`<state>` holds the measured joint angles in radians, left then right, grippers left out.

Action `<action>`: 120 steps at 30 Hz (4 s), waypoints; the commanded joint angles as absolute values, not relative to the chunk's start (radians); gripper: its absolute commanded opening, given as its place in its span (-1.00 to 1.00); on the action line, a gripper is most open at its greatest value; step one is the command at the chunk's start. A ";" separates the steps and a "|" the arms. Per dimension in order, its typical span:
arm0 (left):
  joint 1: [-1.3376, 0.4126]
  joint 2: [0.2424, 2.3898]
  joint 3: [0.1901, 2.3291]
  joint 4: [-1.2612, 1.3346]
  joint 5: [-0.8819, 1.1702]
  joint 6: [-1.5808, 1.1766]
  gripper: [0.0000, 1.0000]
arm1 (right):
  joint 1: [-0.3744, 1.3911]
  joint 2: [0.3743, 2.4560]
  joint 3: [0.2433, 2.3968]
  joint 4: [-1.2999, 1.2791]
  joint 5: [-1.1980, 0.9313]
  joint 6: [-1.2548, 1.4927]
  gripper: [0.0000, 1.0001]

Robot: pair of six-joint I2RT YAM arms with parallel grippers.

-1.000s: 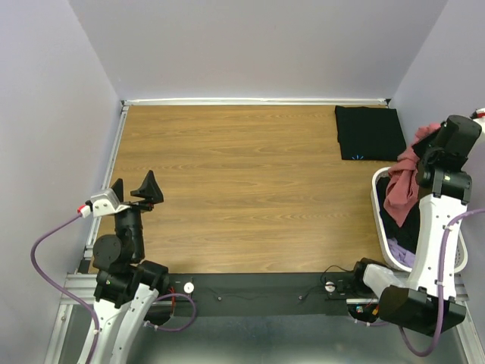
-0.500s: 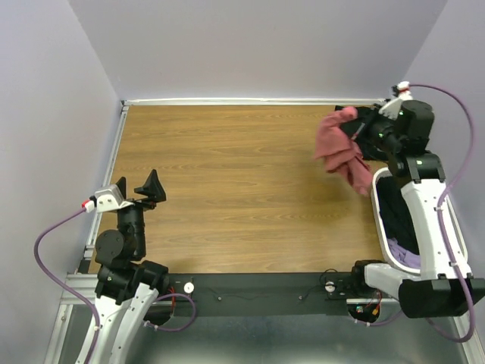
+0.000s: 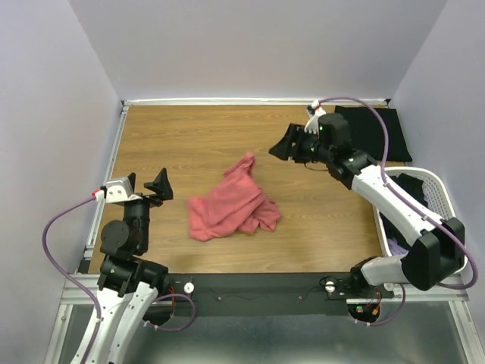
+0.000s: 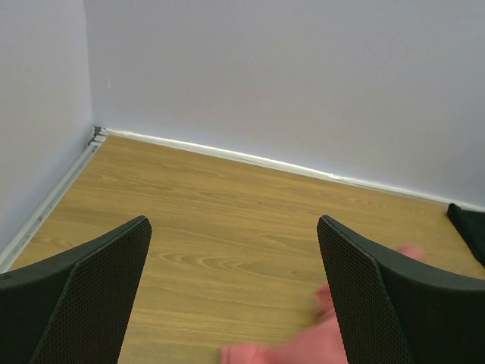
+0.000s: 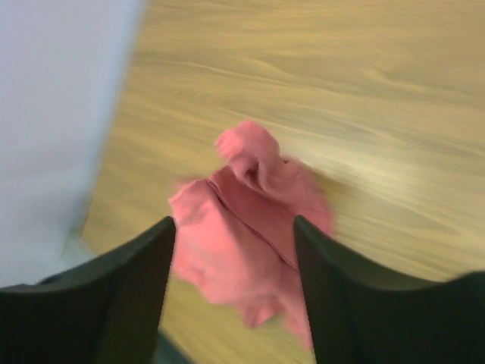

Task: Fold and stack the t-shirts
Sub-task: Move the tshirt to the center of the board, then flatten the tshirt out

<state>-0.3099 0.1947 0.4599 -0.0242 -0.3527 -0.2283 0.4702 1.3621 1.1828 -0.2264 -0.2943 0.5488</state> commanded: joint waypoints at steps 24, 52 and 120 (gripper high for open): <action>-0.534 0.985 0.618 -0.092 0.152 -0.474 0.89 | 0.477 1.568 0.851 -0.181 -0.538 0.449 0.59; -0.537 1.535 0.776 -0.137 0.236 -0.428 0.27 | 0.543 1.649 1.153 -0.308 -0.099 0.353 -0.99; -0.166 1.738 1.017 -0.238 -0.196 -0.213 0.43 | 0.821 1.634 1.132 -0.465 0.048 0.316 0.34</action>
